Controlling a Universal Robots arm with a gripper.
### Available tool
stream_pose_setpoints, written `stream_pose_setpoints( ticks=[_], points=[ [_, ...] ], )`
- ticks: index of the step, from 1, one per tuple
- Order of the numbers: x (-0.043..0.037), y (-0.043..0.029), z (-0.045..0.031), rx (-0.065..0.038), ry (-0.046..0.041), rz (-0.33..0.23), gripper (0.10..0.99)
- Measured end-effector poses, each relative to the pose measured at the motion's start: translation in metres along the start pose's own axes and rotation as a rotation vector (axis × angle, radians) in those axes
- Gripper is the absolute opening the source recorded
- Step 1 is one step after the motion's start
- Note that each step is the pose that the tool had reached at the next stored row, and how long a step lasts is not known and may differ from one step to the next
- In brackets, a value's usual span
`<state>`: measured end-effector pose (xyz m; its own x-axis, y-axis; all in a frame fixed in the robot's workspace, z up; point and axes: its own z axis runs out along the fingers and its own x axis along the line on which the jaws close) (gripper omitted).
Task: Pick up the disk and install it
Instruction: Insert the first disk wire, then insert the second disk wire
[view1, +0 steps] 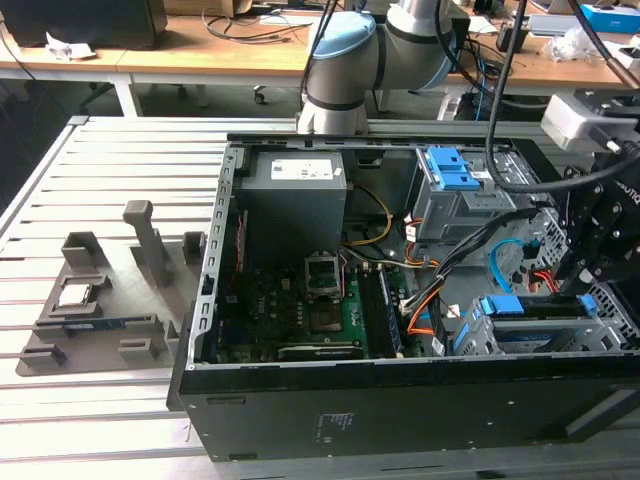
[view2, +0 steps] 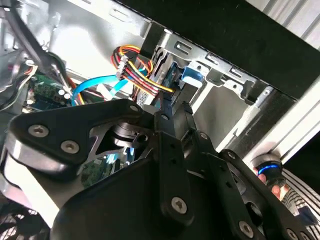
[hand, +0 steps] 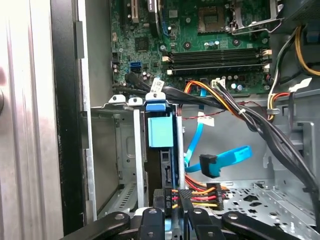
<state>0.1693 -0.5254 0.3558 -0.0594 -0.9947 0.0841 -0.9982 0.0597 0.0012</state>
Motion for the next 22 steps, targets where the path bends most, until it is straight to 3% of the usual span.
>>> stream_pose_setpoints(
  ticks=[4,6,9,22],
  points=[
    [-0.0061,0.0005,-0.0216,0.0,0.0001,0.0,0.239],
    [-0.0082,0.0007,-0.0329,0.0,0.0004,0.0,0.11],
    [-0.0088,0.0008,-0.0487,0.0,0.0005,0.0,0.106],
    [-0.0087,0.0008,-0.05,0.0,0.0005,0.0,0.106]
  ],
)
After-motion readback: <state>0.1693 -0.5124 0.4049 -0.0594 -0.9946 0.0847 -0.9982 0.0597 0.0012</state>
